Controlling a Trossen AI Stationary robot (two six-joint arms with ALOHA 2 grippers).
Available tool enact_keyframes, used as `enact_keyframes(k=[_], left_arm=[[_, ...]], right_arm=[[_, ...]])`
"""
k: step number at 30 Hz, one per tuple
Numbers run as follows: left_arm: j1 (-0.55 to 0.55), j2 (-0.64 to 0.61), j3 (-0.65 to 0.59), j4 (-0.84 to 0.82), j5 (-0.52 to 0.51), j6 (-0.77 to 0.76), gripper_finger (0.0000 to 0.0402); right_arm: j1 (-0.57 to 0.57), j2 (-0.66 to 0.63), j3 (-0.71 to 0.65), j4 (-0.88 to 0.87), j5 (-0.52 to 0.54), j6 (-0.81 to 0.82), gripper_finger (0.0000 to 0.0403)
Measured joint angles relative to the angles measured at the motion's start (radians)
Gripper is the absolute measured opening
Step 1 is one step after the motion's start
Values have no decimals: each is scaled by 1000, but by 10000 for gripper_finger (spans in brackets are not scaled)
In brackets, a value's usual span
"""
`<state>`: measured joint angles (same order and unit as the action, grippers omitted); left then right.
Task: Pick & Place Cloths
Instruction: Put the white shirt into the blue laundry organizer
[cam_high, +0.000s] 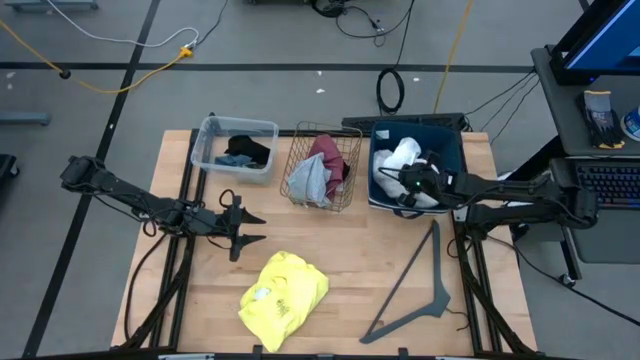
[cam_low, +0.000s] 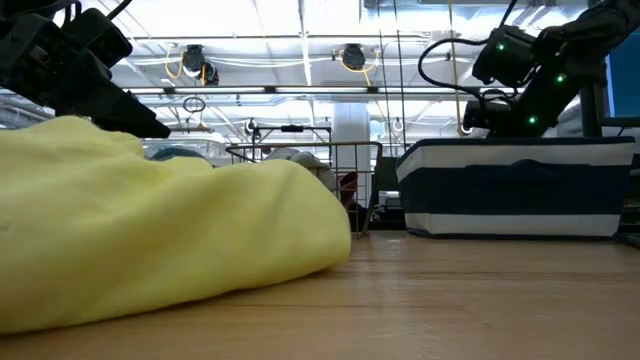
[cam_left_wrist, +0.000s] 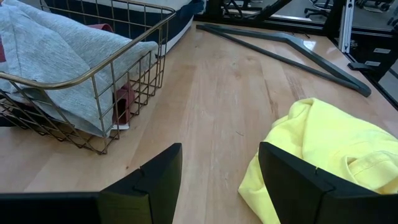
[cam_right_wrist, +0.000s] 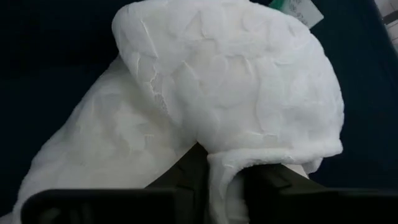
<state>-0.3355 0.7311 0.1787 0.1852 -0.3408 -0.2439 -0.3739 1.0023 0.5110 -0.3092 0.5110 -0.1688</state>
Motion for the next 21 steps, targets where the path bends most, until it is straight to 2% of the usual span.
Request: enact_keyframes(k=[6,16,21], left_arm=[[0,0,0,0,0,0,214],[0,0,0,0,1,-34,214],[0,0,0,12,1,-79,214]], right_arm=[[0,1,-1,59,-15,-21,98],[1,1,-1,141,-14,-56,191],[5,1,-1,178,-13,-74,226]])
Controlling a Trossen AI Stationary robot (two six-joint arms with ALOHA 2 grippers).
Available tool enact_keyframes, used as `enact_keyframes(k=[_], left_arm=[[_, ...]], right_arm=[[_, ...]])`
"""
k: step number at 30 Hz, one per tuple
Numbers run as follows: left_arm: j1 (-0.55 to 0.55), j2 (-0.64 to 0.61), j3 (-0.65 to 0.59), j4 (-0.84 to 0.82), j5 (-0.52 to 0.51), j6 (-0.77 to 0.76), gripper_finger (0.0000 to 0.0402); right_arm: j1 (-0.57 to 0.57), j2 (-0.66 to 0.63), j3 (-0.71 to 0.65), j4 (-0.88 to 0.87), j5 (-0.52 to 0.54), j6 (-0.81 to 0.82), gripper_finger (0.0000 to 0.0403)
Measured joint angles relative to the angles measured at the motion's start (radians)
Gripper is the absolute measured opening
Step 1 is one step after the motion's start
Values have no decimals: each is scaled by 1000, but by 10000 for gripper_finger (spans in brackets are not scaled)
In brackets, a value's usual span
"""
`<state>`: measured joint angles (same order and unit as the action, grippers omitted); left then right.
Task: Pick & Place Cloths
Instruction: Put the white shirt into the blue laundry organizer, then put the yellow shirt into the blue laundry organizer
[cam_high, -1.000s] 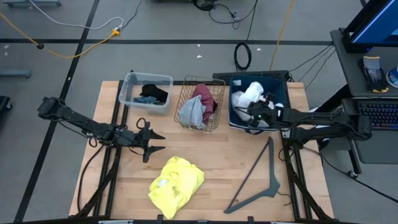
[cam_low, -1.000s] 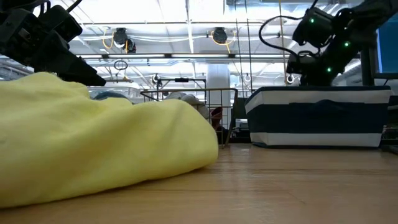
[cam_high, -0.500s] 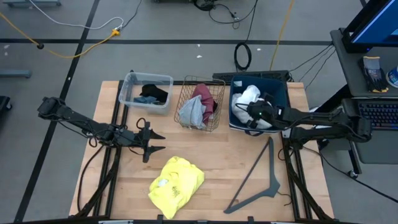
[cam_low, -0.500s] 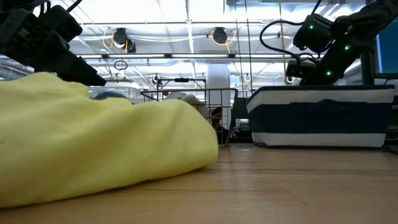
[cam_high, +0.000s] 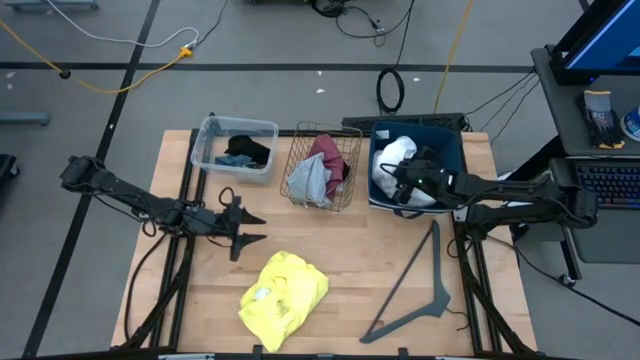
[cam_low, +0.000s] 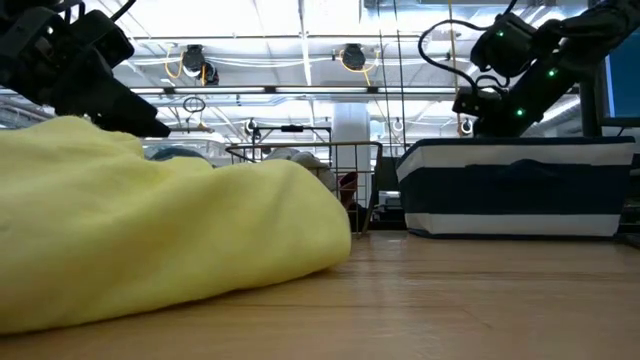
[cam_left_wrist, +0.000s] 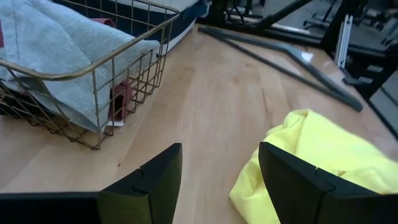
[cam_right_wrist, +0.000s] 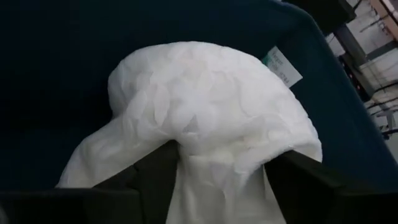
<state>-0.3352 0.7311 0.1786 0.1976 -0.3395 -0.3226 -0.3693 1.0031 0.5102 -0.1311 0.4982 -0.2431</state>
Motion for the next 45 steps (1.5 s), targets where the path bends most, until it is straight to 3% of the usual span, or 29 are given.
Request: enact_keyframes(k=[6,14,21,30,37,45], left_arm=[[-2,1,0,87,1,0,214],[-16,36,0,201,-1,24,214],[-67,114,19,248,-63,32,214],[-115,269,118,245,-102,32,214],[-150,444,271,103,-151,46,214],[-178,622,486,-170,-130,-43,214]], right_arm=[[22,0,0,13,8,-33,244],[76,0,0,118,93,-99,245],[109,-1,0,234,106,-148,258],[110,-22,0,235,107,-142,269],[110,-76,0,233,104,-136,271],[163,-148,0,234,103,-136,271]])
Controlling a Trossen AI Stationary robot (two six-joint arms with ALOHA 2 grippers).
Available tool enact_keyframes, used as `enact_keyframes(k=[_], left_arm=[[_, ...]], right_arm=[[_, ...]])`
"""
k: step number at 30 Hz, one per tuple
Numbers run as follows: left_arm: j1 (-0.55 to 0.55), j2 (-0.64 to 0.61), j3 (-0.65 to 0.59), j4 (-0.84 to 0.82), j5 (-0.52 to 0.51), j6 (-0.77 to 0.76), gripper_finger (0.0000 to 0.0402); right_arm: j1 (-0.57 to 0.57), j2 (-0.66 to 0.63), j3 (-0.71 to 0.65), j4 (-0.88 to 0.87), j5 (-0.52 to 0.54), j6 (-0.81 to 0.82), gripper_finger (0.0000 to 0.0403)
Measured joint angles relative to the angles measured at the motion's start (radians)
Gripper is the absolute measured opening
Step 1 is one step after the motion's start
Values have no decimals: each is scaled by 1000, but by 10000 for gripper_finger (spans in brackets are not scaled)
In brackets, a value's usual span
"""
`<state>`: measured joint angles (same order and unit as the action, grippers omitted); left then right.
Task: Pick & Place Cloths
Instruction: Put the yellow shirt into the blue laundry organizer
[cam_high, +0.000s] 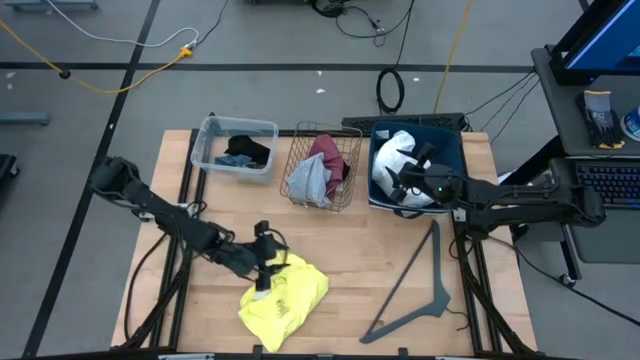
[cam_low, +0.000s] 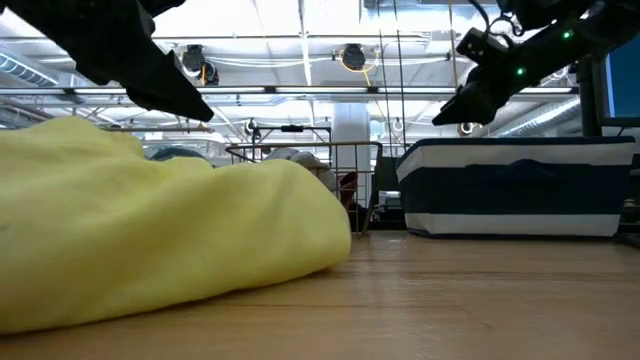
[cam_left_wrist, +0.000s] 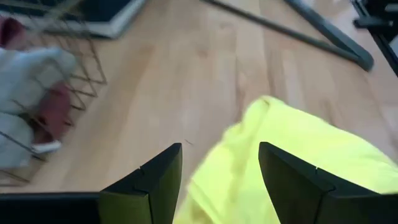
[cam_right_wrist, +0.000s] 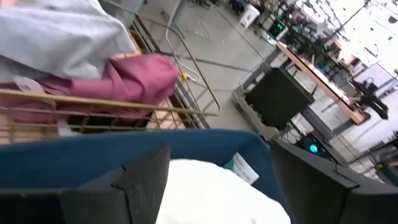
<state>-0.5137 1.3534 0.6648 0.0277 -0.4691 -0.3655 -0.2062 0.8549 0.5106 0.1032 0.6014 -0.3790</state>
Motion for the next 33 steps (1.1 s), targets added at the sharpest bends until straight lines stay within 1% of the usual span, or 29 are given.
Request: enact_keyframes(k=[7,12,17,19,25,33], left_arm=[[-12,93,184,-248,120,-170,214],[-22,141,286,-368,165,-270,214],[-28,178,344,-396,221,-362,214],[-32,193,355,-397,257,-399,214],[-37,253,377,-420,313,-508,214],[-37,341,381,-435,314,-579,214]], right_arm=[[62,-29,0,5,0,11,272],[94,-35,0,6,0,19,273],[120,-35,0,18,-1,19,277],[129,-35,0,33,-1,19,279],[154,-35,0,66,-1,0,279],[173,-34,0,66,-1,-1,279]])
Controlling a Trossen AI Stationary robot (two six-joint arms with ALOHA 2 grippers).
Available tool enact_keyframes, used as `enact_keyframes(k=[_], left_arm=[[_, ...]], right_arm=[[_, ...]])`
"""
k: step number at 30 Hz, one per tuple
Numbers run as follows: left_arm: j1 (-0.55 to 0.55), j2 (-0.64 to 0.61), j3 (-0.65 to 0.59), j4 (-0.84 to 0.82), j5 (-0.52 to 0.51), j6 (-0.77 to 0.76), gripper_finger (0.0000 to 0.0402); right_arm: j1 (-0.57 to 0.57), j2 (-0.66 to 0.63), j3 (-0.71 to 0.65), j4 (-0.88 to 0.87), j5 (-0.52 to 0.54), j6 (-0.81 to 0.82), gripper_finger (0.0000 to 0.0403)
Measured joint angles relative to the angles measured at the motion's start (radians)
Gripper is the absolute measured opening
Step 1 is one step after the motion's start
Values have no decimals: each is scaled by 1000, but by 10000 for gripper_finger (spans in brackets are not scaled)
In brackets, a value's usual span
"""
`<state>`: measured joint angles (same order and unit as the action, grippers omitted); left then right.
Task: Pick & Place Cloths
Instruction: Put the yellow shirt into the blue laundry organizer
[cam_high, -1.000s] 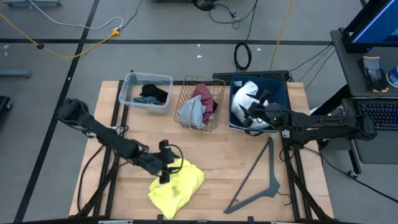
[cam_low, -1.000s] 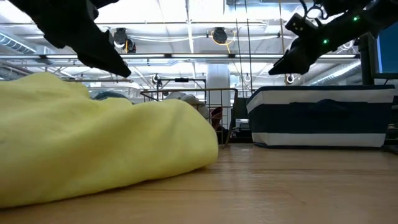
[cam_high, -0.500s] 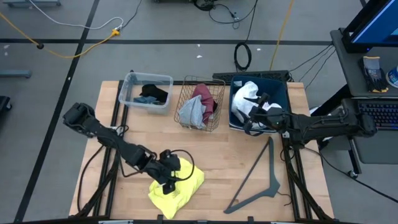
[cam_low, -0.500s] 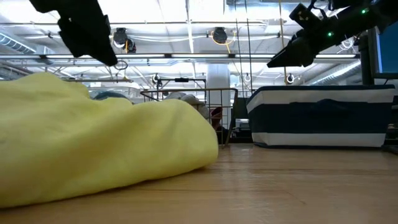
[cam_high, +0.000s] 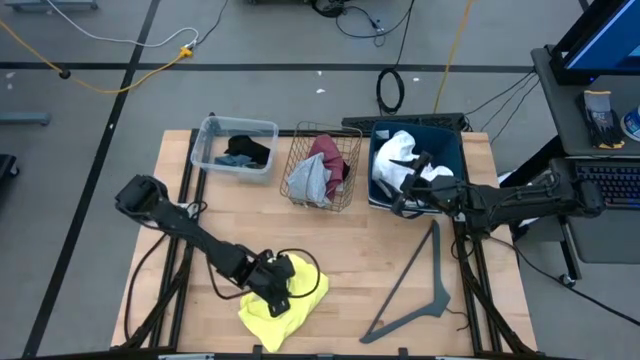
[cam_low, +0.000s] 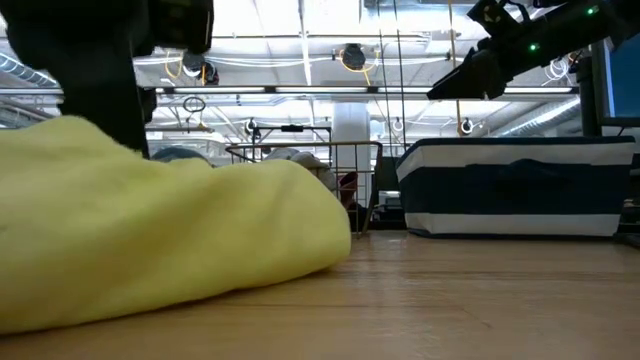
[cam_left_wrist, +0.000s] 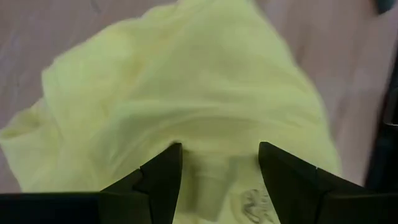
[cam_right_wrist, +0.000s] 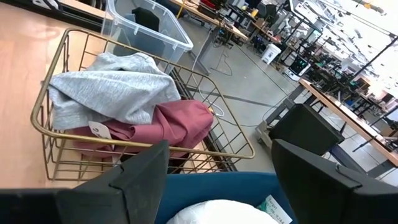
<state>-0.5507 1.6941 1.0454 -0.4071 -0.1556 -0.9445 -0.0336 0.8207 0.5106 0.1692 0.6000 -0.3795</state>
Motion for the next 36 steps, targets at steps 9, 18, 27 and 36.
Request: enact_keyframes(k=[9,18,27,36], left_arm=[[2,158,6,-13,-2,-3,214],[-2,213,7,12,-65,60,214],[-3,214,-4,24,-125,165,209],[2,220,-7,71,-194,244,74]], right_arm=[[10,0,0,0,-1,0,279],[10,0,0,-1,-2,24,279],[10,0,0,-1,-2,26,279],[10,0,0,-1,-2,26,279]])
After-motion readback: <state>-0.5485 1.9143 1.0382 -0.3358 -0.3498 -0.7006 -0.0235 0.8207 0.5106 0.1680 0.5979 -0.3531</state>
